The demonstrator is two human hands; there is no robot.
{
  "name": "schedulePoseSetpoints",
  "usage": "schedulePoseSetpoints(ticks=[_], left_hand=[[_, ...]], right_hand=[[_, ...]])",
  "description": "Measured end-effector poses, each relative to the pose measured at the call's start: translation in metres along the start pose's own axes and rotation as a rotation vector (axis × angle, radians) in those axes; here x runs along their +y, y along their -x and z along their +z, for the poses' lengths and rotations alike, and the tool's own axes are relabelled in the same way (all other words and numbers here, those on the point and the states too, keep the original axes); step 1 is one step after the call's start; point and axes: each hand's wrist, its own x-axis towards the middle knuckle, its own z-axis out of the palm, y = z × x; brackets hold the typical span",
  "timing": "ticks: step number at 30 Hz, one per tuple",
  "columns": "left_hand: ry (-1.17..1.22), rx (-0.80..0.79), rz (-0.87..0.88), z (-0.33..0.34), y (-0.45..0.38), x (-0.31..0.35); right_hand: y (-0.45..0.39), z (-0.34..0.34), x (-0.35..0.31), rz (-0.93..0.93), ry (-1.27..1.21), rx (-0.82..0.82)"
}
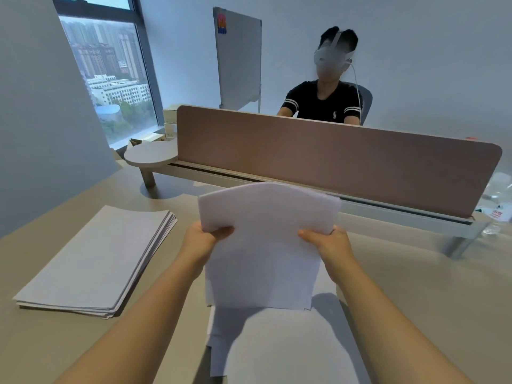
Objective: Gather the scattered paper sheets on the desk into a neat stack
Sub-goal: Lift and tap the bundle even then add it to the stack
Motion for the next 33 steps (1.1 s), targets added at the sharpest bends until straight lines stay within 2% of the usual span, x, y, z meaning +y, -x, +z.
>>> schedulePoseSetpoints(ticks=[6, 11, 13, 16, 22, 29, 33], left_hand=[[-0.005, -0.007, 0.072, 0.004, -0.010, 0.002], [0.033, -0.070, -0.082, 0.000, -0.012, -0.047], [0.048, -0.056, -0.132, 0.002, -0.012, -0.064], [0.120, -0.011, -0.156, 0.010, -0.014, -0.071], [0.066, 0.098, -0.105, 0.018, -0.008, -0.082], [0.077, 0.056, -0.179, 0.022, -0.011, -0.086], [0.100, 0.130, -0.238, 0.020, -0.007, -0.092]], right_hand=[[-0.010, -0.002, -0.007, -0.086, 0.022, 0.033], [-0.014, -0.017, 0.037, 0.074, 0.030, -0.001], [-0.014, -0.018, 0.052, 0.132, 0.011, -0.018], [-0.018, -0.014, 0.058, 0.118, -0.051, 0.031], [-0.016, -0.015, 0.077, 0.125, -0.083, 0.045], [-0.022, -0.010, 0.081, 0.153, -0.060, 0.057], [-0.024, 0.000, 0.088, 0.209, -0.015, 0.047]])
